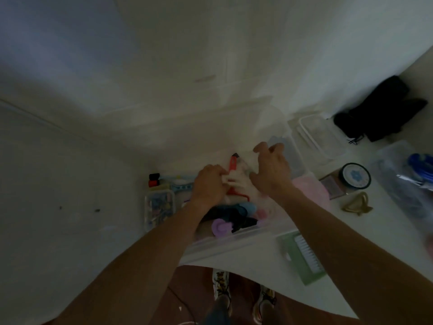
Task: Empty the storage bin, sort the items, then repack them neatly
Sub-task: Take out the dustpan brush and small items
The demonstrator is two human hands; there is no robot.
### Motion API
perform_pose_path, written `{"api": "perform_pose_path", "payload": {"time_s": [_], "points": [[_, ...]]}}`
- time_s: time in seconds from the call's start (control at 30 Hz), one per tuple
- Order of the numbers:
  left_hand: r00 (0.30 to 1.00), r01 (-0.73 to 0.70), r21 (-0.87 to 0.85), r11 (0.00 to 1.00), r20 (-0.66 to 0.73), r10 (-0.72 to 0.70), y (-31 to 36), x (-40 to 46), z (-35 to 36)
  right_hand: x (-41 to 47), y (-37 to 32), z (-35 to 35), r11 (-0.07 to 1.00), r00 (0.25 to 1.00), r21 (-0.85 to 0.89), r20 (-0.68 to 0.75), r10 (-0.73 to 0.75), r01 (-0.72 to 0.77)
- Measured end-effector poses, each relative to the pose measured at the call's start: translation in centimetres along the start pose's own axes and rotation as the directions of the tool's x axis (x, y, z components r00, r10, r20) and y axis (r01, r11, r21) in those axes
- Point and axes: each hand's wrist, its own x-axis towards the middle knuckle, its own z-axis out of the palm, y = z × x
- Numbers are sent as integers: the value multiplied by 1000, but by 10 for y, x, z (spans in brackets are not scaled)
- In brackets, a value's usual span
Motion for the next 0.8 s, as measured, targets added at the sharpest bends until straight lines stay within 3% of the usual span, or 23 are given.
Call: {"api": "perform_pose_path", "payload": {"time_s": [0.17,0.33,0.43,0.6,0.7,0.8], "points": [[979,127,-381,916,-98,-176,16,-20,-48,-36,17,-64,921,982,388,-183,43,32],[975,126,-616,778,-70,-213,87,-53,-76,-87,54,-123,683,976,728,-185,111,60],[987,124,-749,651,26,-158,155,-78,-70,-133,92,-153,749,941,639,-333,64,175],[983,143,-727,671,185,-9,244,-116,-4,-212,184,-165,938,861,318,-506,47,136],[955,187,-623,759,297,9,266,-138,67,-244,257,-131,986,869,164,-492,47,40],[938,158,-393,906,346,-14,271,-160,134,-262,312,-90,990,894,118,-433,118,-74]]}}
